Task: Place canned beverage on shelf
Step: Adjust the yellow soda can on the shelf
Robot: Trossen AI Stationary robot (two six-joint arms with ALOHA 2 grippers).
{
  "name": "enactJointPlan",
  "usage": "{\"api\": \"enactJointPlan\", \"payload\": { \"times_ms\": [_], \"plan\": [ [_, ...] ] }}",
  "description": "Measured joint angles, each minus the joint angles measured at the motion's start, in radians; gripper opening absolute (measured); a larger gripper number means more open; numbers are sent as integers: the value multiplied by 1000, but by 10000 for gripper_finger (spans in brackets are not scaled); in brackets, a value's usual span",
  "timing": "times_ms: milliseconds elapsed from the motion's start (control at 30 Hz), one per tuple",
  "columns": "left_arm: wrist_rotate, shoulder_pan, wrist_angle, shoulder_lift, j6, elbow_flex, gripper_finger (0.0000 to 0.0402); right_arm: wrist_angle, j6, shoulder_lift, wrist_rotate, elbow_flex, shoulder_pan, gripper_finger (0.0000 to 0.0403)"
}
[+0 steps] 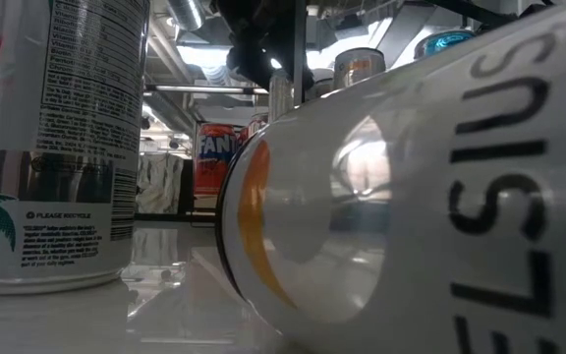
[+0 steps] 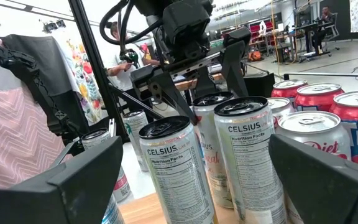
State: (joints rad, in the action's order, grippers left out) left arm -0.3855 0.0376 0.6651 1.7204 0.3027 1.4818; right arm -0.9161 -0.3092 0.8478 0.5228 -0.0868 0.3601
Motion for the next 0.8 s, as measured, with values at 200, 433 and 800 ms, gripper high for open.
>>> {"api": "enactJointPlan", "payload": {
  "times_ms": [200, 433, 800],
  "plan": [
    [-21, 0, 4, -2, -1, 0, 353, 0, 0, 0, 0, 0, 0, 399],
    [-46, -3, 34, -3, -1, 0, 353, 1, 0, 0, 0, 0, 0, 399],
    [-68, -5, 37, -3, -1, 0, 353, 1, 0, 0, 0, 0, 0, 399]
  ]
}}
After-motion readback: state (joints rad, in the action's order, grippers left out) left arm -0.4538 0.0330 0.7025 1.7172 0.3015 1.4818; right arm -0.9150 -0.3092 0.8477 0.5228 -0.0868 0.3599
